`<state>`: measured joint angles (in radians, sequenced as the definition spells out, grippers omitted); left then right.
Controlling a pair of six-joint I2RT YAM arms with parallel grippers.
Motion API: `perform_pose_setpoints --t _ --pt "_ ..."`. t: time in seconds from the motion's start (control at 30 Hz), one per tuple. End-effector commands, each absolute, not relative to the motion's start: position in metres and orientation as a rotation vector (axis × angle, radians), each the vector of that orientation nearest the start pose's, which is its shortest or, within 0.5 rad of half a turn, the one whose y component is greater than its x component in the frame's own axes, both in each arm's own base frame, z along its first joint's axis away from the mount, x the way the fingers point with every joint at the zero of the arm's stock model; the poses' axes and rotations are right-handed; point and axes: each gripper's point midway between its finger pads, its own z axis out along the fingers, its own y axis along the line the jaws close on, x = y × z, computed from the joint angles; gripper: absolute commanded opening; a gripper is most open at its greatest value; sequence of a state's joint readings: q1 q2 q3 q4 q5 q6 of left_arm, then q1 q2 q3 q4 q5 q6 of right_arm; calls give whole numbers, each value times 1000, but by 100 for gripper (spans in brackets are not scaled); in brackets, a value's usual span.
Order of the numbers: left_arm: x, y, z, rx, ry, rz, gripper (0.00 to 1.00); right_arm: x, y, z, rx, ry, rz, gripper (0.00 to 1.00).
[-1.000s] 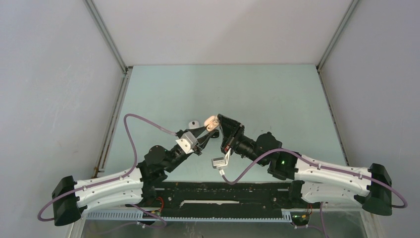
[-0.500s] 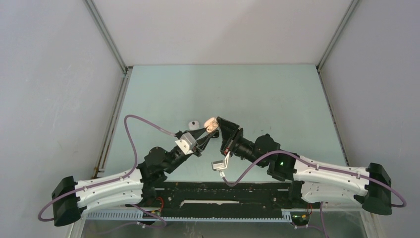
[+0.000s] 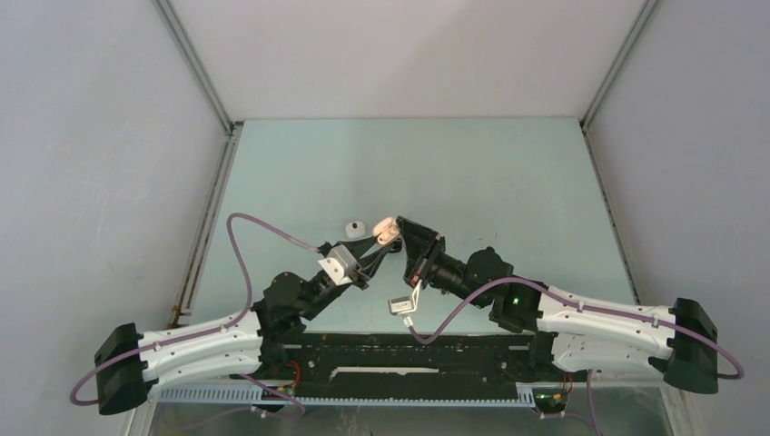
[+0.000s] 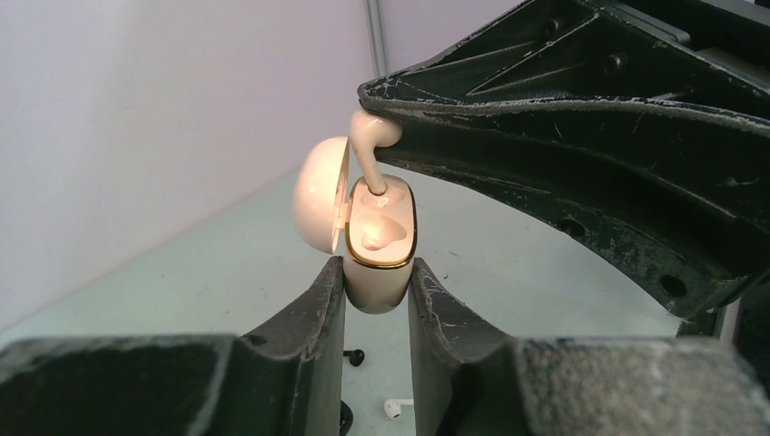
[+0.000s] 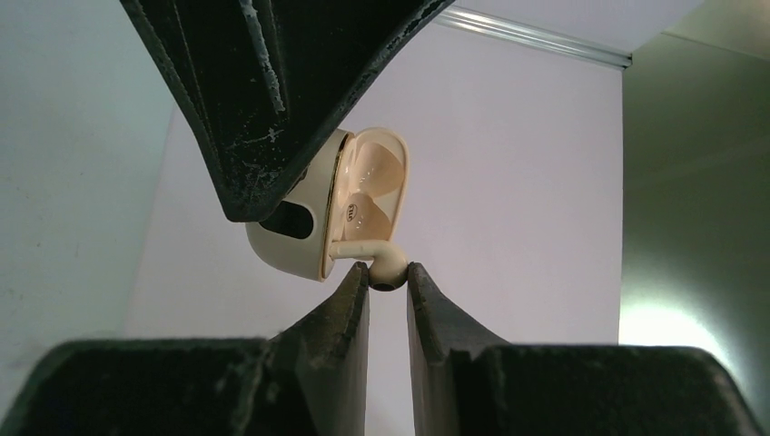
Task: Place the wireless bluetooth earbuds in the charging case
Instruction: Insert the right earbud into the right side groove of the charging case.
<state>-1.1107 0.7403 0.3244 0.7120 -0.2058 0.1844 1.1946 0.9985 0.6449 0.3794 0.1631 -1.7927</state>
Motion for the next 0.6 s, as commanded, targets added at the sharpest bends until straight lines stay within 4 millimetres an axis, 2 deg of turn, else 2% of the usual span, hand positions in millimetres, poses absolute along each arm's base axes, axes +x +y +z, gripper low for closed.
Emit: perform_pose_setpoints --t 0.0,0.23,0.57 --pt "180 -258 310 537 1067 -693 0 201 313 327 -1543 245 -640 5" --pt "180 -258 310 533 1068 -693 0 201 313 325 -1554 239 -649 6" --pt "181 -255 310 519 1070 -687 0 202 312 317 -1602 227 -675 14"
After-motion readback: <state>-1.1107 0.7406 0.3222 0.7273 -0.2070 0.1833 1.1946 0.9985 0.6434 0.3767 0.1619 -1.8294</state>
